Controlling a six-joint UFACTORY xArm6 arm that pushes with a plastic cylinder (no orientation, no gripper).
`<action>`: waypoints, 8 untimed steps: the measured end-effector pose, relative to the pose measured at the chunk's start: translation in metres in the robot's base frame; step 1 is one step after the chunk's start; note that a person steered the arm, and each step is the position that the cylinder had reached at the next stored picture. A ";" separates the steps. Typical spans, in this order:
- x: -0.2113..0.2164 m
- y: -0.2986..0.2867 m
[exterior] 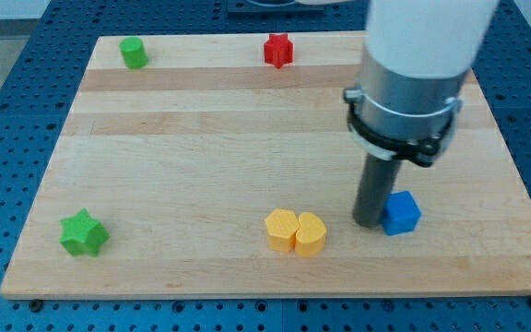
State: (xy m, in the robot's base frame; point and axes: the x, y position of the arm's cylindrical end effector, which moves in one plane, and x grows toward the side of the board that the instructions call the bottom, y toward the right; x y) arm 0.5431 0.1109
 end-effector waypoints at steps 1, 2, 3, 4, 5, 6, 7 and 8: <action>-0.002 0.021; -0.007 0.032; -0.014 0.043; -0.022 0.054; -0.023 0.070; -0.023 0.082; -0.038 0.083; -0.043 0.095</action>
State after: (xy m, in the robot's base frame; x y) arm 0.4997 0.2059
